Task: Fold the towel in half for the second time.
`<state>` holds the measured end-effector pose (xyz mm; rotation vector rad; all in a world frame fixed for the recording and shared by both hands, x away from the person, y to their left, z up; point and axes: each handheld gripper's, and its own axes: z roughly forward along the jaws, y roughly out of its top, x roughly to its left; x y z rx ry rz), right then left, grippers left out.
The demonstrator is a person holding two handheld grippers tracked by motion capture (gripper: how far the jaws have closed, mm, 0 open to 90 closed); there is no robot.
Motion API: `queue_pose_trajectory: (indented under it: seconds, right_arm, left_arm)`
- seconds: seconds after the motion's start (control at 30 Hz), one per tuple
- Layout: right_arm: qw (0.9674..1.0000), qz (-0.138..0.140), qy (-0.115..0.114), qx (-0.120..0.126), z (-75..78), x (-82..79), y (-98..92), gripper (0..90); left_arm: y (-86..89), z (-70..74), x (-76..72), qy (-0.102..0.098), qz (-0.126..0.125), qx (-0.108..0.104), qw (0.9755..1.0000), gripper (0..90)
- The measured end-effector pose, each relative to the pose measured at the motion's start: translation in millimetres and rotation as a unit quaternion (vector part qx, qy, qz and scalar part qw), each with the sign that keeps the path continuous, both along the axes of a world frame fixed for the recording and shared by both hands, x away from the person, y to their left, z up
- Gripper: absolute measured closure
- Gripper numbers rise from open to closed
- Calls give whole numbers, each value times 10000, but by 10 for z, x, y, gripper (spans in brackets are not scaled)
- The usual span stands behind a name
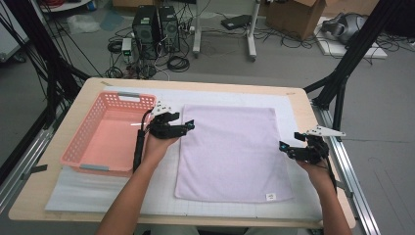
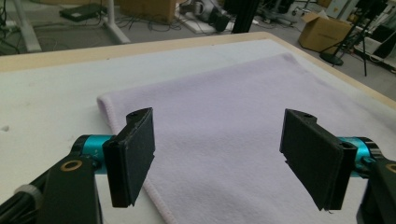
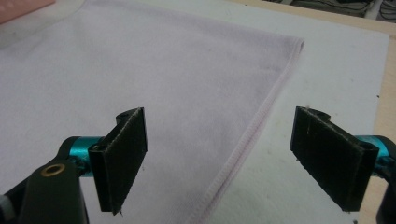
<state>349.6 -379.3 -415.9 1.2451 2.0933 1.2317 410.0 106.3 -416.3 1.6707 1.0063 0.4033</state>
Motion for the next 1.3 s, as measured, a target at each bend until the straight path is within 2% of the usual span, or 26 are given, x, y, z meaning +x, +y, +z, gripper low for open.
queue_pose_trajectory:
  seconds: [0.03, 0.07, 0.1, 0.23, 0.3, 0.33, 0.4, 0.47, 0.5, 0.57, 0.63, 0.73, 0.87, 0.97, 1.03, 1.07, 1.13, 1.2, 1.23, 1.3]
  right_arm:
    - [10000, -2, 72, -17, -2, 45, 12, 180]
    - [10000, -2, 72, -17, -2, 45, 12, 180]
    - [9998, -1, 204, -40, -7, 158, 40, 181]
    - [9992, -54, 380, -119, -20, 363, 77, 182]
    - [9986, -168, 493, -90, -33, 474, 81, 190]
    - [9983, -234, 525, -105, -40, 528, 81, 204]
    - [9982, -315, 491, -156, -34, 610, 79, 354]
    - [9981, -471, 386, -135, -29, 676, 76, 372]
    - [9975, -551, 430, -79, -38, 713, 75, 375]
    - [9965, -638, 530, -91, -73, 785, 88, 378]
    - [9953, -704, 646, -165, -117, 853, 125, 382]
    - [9927, -835, 811, -306, -193, 934, 171, 399]
    - [9913, -781, 984, -404, -275, 1011, 217, 482]
    - [9917, -719, 952, -473, -273, 1017, 239, 646]
    - [9923, -656, 1001, -313, -279, 1025, 234, 784]
    - [9922, -621, 1052, -243, -279, 1023, 241, 826]
    - [9923, -613, 1022, -323, -269, 1015, 262, 851]
    - [9924, -637, 1020, -254, -255, 1003, 242, 856]
    - [9927, -669, 999, -134, -241, 989, 218, 857]
    - [9939, -647, 890, 111, -196, 946, 170, 856]
  left_arm:
    - [9, -35, 45, 149, 57, 55, 9999, 268]
    - [9, -35, 45, 149, 57, 55, 9999, 267]
    - [-1, -88, 112, 306, 224, 194, 9991, 279]
    - [-55, -127, 227, 490, 278, 472, 9973, 285]
    - [-60, -154, 285, 528, 414, 539, 9963, 293]
    - [-59, -172, 328, 675, 462, 624, 9947, 301]
    - [-60, -211, 398, 800, 619, 843, 9913, 303]
    - [-55, -233, 456, 928, 664, 862, 9897, 316]
    - [-61, -244, 479, 975, 668, 882, 9891, 329]
    - [-80, -283, 497, 965, 690, 916, 9887, 347]
    - [-107, -344, 507, 1045, 622, 1014, 9874, 385]
    - [-175, -342, 499, 899, 575, 1203, 9870, 400]
    - [-246, -351, 487, 746, 543, 1428, 9854, 498]
    - [-263, -351, 481, 765, 514, 1352, 9865, 601]
    - [-271, -353, 478, 847, 392, 1188, 9885, 735]
    - [-279, -353, 475, 885, 399, 1137, 9888, 806]
    - [-256, -353, 483, 1057, 494, 892, 9892, 836]
    - [-202, -342, 486, 1220, 562, 661, 9887, 845]
    - [-173, -325, 478, 1235, 573, 556, 9891, 846]
    - [-147, -263, 455, 1126, 541, 447, 9912, 846]
